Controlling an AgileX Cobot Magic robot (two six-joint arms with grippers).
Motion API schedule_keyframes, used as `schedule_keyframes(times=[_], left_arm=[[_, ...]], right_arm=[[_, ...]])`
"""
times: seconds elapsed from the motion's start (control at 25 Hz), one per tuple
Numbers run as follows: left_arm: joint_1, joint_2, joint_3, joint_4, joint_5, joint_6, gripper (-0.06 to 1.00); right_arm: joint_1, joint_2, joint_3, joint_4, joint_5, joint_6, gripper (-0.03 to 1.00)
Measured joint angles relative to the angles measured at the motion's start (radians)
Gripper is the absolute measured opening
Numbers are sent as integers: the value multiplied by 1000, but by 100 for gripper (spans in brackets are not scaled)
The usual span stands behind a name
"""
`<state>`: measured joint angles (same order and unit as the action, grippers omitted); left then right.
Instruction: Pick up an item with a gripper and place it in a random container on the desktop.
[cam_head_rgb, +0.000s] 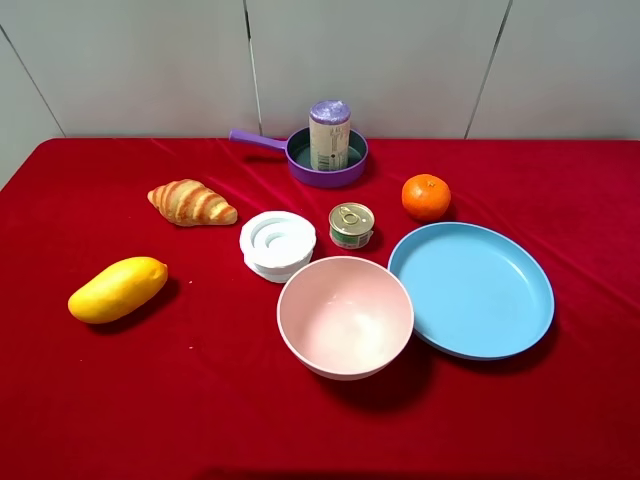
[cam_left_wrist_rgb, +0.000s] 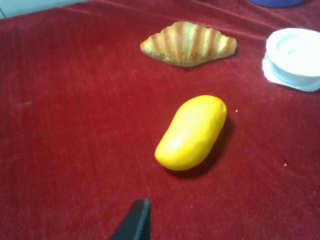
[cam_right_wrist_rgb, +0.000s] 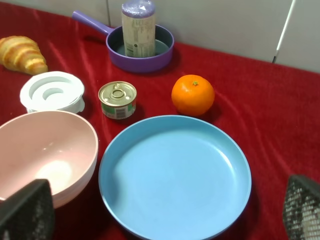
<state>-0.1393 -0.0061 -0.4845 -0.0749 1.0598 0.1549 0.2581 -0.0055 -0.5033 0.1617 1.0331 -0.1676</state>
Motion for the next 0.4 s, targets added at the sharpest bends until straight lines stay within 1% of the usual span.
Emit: schedule_keyframes(times=[0.4], left_arm=[[0, 0, 0, 0, 0, 0, 98]], right_arm=[[0, 0, 0, -2, 0, 19, 69]])
